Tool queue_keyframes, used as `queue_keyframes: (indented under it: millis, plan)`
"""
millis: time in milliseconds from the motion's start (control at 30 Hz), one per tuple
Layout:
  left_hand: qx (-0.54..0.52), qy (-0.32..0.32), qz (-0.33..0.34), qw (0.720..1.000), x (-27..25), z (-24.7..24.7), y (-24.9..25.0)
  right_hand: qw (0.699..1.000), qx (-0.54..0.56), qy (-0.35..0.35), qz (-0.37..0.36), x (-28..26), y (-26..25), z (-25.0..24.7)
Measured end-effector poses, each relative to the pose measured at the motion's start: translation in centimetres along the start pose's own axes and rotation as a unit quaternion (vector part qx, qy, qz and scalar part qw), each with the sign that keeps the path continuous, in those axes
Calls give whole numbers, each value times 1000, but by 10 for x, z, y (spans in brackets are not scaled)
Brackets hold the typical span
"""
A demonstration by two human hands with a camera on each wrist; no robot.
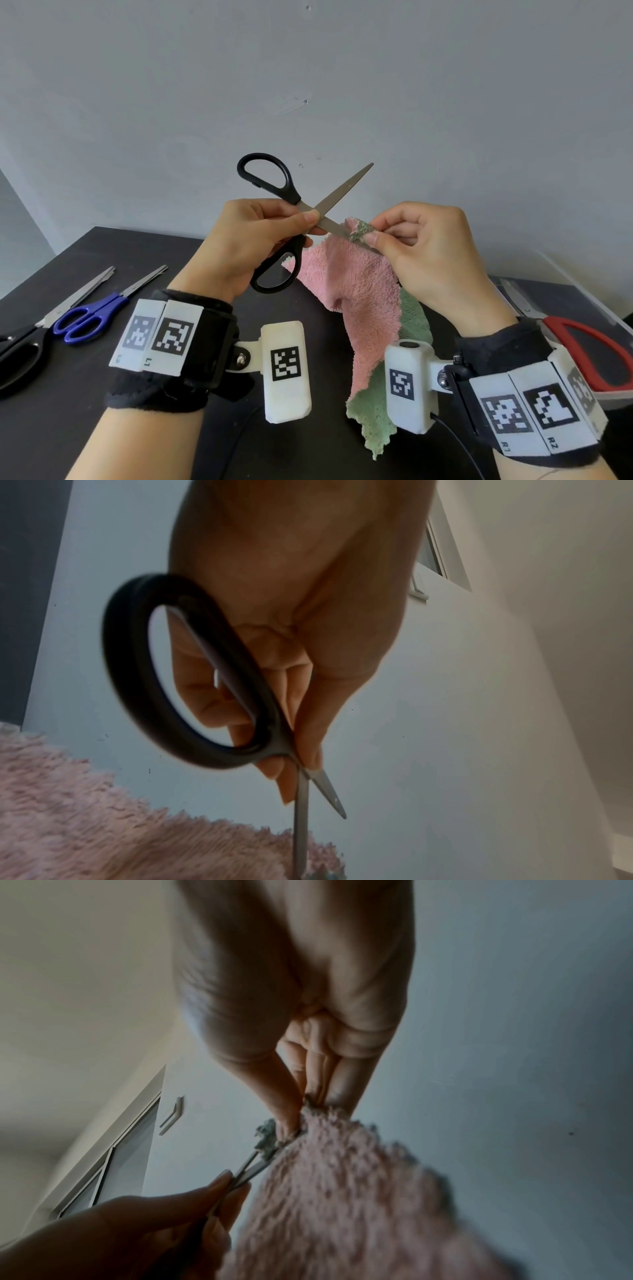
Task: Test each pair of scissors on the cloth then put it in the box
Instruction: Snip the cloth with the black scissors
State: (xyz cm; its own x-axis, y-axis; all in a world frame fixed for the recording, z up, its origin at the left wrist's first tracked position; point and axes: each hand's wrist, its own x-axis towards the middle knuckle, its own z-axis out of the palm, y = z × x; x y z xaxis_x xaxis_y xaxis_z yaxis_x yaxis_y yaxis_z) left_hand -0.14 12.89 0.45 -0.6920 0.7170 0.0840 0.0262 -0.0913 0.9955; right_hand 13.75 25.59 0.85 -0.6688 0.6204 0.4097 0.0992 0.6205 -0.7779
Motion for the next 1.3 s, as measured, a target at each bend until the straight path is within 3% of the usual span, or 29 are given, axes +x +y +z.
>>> queue_keyframes:
  millis: [167, 300, 433, 633, 733, 967, 1133, 1300]
  plan:
    - [12, 4, -1, 1000, 0, -7, 1, 999, -20, 48, -7, 3, 5, -7]
    - [-22, 10, -10, 1000, 1, -13, 3, 997, 33, 68, 29, 5, 7, -15]
    - [-81, 5, -3, 997, 0, -11, 5, 986, 122, 39, 103, 4, 3, -6]
    - [-147, 10, -16, 989, 0, -8, 8, 947, 259, -46, 182, -2, -3, 7]
    - [-166, 3, -27, 986, 1, -2, 8, 926, 325, -75, 177, -4, -6, 17]
    - [-185, -42, -35, 981, 3, 8, 4, 890, 431, -34, 146, -7, -12, 27]
    - [-184, -67, -39, 980, 4, 10, 2, 896, 418, 21, 150, -6, -8, 31]
    - [-163, -74, -38, 983, 2, 12, 1, 898, 417, -6, 140, -9, -11, 34]
